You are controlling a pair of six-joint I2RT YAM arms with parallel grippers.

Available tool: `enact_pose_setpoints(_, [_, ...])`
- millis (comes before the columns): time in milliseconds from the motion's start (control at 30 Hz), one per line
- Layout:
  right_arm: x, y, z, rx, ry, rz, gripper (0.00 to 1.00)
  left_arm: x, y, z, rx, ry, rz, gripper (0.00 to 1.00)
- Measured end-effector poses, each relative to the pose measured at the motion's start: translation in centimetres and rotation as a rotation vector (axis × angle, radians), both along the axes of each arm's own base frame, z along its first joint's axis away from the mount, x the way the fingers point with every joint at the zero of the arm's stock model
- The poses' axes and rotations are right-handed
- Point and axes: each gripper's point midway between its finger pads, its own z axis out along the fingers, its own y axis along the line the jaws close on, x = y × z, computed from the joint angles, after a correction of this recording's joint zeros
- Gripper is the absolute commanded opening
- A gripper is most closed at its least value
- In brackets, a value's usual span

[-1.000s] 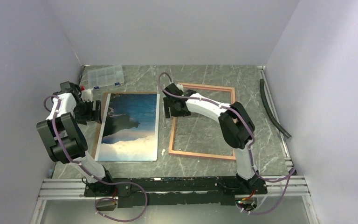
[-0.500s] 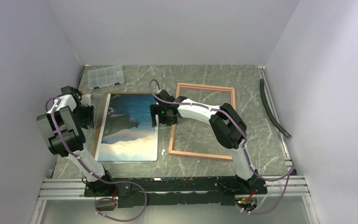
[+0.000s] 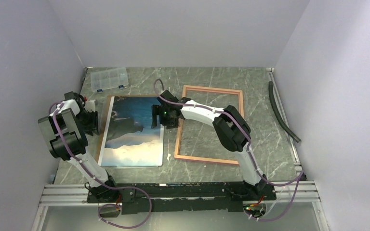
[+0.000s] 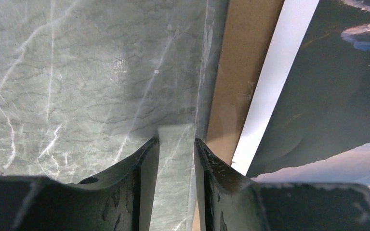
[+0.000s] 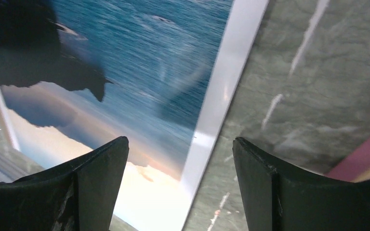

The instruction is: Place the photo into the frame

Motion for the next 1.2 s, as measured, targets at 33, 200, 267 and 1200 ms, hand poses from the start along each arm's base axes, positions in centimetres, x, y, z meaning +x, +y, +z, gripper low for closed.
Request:
enact_pose_setpoints(33, [-0.1, 0.3, -0.1, 0.012, 0.010, 0.000, 0.84, 0.0, 0.0, -0.1, -0.002, 0.000, 0.000, 0.38])
enact_pose_setpoints(200, [-0.5, 2.0, 0.4, 0.098, 0.048, 0.013, 0.84, 0.0, -0.2, -0.1, -0.005, -0.004, -0.003, 0.37])
enact_pose_setpoints(267, [-0.7, 2.5, 0.7, 0.128, 0.063, 0.025, 0.84, 0.0, -0.3, -0.1, -0.006, -0.009, -0.005, 0.36])
enact_pose_setpoints(1200, [-2.4, 6.5, 10.2, 0.548, 0.034, 0.155, 0.83, -0.2, -1.6, -0.1, -0.033, -0.052, -0.046, 0.29])
